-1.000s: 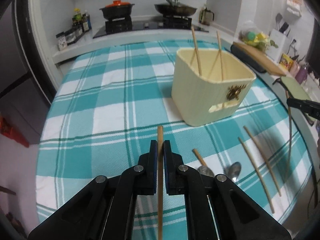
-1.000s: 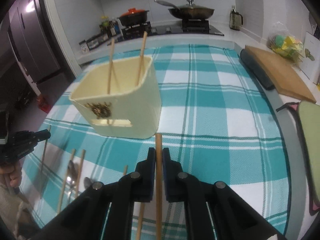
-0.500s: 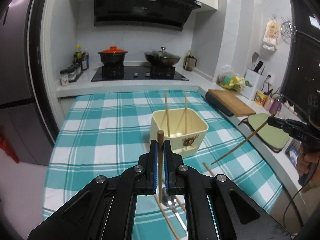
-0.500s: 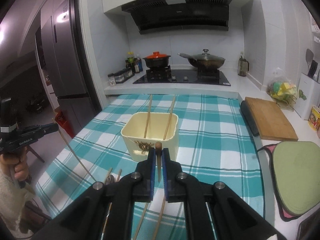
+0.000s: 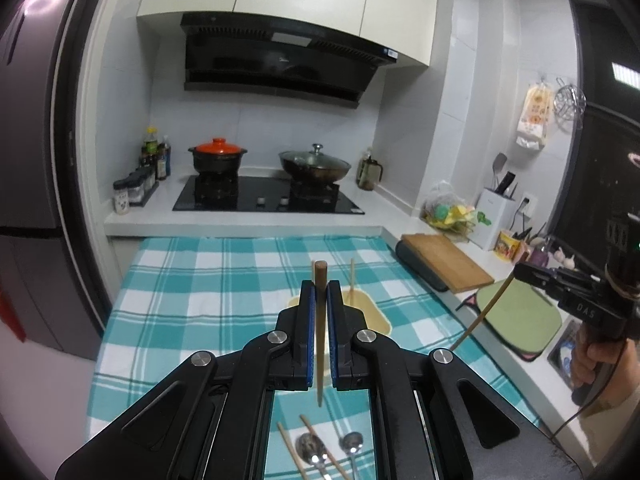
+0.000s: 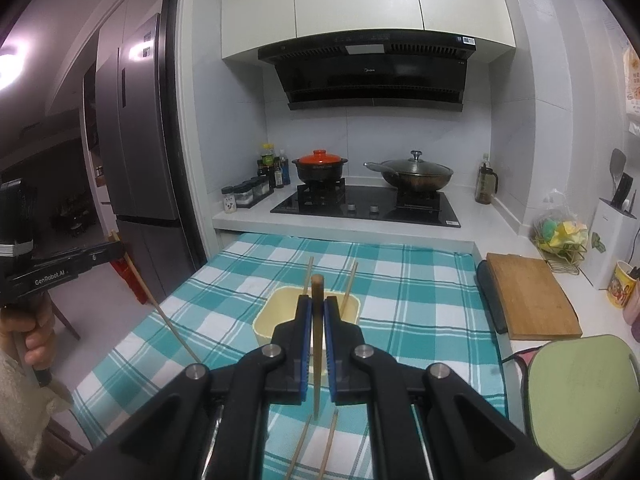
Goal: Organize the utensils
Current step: 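Carry both chopsticks into the cream box upright and open both tools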
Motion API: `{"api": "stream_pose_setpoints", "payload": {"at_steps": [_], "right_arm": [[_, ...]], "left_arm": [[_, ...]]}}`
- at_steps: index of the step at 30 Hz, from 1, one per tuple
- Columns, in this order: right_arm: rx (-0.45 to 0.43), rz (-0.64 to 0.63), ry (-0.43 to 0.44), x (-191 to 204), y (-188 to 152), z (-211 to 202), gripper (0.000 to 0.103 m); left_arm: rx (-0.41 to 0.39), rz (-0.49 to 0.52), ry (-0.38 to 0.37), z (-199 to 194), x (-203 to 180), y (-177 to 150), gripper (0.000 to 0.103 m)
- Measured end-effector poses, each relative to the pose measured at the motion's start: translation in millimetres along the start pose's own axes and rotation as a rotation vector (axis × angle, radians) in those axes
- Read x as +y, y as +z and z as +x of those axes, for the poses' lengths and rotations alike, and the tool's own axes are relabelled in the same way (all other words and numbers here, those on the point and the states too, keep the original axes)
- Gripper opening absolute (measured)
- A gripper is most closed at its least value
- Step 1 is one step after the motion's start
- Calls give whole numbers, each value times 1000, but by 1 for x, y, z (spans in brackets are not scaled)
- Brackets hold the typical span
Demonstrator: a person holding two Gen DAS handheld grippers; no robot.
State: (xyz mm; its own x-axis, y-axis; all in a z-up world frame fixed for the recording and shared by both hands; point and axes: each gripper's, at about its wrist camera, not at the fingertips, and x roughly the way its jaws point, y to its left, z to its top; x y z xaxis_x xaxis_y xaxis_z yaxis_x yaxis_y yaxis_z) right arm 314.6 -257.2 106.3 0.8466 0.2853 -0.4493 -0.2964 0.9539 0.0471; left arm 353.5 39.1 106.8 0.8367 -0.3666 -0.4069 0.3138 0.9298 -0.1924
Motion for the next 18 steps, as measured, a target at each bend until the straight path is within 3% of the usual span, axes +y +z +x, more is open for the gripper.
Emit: {"api": "stream_pose_setpoints", "payload": {"at_steps": [9,12,18], "right_arm": [[-99,-28,-17,4,60,31,6],[-100,-19,-21,-2,66,55,6],[25,51,13,-22,58,116,6]], "left_arm": [[-70,-29,15,54,-17,52,4],[-26,-25,34,88,-22,53,4],[122,-33,42,157,-28,33,4]]}}
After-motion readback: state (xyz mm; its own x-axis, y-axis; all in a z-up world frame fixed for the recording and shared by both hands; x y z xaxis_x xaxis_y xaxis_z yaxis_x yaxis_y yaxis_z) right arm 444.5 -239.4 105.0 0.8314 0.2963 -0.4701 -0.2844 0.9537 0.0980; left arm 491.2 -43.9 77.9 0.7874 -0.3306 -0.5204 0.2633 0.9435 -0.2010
